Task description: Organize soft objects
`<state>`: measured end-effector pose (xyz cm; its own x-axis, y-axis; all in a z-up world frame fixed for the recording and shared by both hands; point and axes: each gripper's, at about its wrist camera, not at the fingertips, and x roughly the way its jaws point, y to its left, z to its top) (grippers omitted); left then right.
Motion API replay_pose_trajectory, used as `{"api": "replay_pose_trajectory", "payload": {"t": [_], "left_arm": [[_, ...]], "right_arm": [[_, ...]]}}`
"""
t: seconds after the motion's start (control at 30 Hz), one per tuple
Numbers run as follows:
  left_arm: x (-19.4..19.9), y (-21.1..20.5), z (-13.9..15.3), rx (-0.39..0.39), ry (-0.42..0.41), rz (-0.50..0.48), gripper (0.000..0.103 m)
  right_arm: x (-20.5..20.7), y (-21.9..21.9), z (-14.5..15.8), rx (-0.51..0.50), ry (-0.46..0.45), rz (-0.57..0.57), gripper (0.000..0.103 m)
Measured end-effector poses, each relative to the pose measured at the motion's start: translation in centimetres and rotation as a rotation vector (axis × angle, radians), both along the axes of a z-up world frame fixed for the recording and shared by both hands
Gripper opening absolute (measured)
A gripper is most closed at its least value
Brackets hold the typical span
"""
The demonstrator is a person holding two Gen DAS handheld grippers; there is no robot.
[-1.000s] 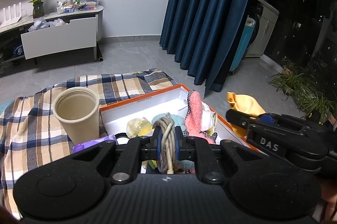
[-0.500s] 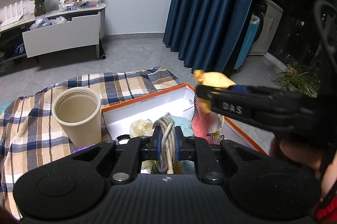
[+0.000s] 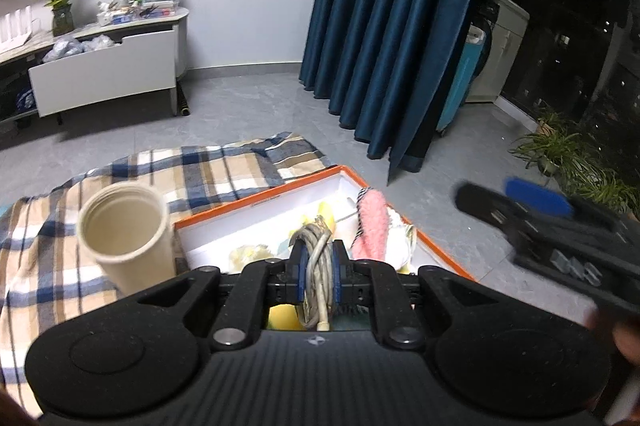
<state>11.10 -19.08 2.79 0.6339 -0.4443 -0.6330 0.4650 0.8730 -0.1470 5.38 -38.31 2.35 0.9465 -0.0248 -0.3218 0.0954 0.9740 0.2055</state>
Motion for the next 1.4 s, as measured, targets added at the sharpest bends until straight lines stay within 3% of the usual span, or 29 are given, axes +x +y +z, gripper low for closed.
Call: {"api": "replay_pose_trajectory", "payload": {"t": [0.17, 0.23, 0.3, 0.33, 0.53, 0.73, 0.83, 0.93, 1.23, 1.4], "left_arm": [[1.5, -1.9, 0.5, 0.003, -0.036, -0.015, 0.016], [2.0, -2.3, 0.8, -0.019, -0.045, -0.018, 0.024], [2.1, -2.3, 0.8, -0.027, -0.058, -0.006, 0.055], [2.0, -2.2, 0.9, -0.024, -0.068, 0.002, 0.059], [1.2, -1.4, 1.3, -0.007, -0.077, 0.021, 0.063], [-0.5, 0.1, 2.1, -0.007, -0.075, 0.051, 0.075], [-1.8, 0.5, 2.2, 0.012, -0.063, 0.075, 0.084], [-3.1, 0.7, 2.1, 0.032, -0.045, 0.12, 0.102], [-6.6, 1.3, 1.0, 0.066, 0.008, 0.293, 0.103], [-8.0, 0.6, -0.5, 0.114, 0.036, 0.284, 0.103]], "right_arm": [[-3.0, -0.9, -0.6, 0.047, -0.012, -0.036, 0.078], [-3.7, -0.8, -0.8, 0.041, -0.009, -0.039, 0.078], [-4.2, -0.7, -0.8, 0.048, -0.012, -0.034, 0.078], [-4.3, -0.6, -0.9, 0.05, -0.013, -0.029, 0.078], [-5.1, -0.4, -0.7, 0.06, -0.027, -0.023, 0.078], [-5.9, 0.3, -0.4, 0.051, -0.037, -0.01, 0.078], [-6.2, 0.8, -0.3, 0.046, -0.035, -0.001, 0.079], [-6.4, 1.3, -0.4, 0.03, -0.025, 0.008, 0.08], [-7.2, 1.6, -1.0, -0.006, 0.039, 0.024, 0.088], [-8.0, 2.0, -1.5, -0.016, 0.064, 0.026, 0.09]]}}
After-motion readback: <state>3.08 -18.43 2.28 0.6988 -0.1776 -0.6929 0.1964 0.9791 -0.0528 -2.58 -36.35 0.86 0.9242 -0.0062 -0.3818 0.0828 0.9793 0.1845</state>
